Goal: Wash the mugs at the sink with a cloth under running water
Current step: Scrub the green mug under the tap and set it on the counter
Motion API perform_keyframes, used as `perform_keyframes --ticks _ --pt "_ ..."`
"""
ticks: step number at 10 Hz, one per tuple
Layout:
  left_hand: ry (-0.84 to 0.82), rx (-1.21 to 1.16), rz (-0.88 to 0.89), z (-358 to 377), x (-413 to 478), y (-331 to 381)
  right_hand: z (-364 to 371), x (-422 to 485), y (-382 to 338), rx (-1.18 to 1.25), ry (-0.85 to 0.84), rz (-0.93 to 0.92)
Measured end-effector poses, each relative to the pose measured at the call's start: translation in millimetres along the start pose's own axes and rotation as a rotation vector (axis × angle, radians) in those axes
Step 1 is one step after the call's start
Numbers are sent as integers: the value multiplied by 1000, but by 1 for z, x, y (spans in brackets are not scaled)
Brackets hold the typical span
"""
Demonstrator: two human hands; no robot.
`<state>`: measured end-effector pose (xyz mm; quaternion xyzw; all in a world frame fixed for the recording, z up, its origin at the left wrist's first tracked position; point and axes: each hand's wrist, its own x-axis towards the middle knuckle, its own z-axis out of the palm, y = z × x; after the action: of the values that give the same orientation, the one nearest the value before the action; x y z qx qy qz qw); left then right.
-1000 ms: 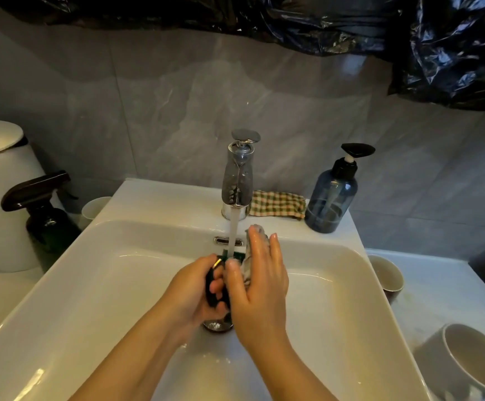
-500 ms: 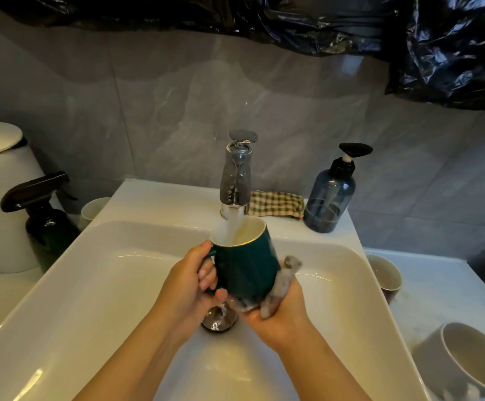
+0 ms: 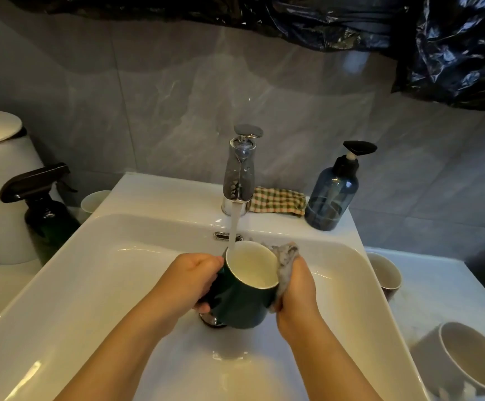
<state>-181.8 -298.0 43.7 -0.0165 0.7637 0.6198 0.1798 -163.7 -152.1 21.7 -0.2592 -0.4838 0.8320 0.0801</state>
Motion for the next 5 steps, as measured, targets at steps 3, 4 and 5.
perform_keyframes --ticks 3,4,5 --pt "2 317 215 -13 6 -11 -5 -5 -2 -1019 -138 -296" --pt "-59 357 181 -10 5 -11 -7 -5 0 -1222 -89 -442" --pt "-72 353 179 -4 4 -10 7 -17 -7 -1313 -303 -743"
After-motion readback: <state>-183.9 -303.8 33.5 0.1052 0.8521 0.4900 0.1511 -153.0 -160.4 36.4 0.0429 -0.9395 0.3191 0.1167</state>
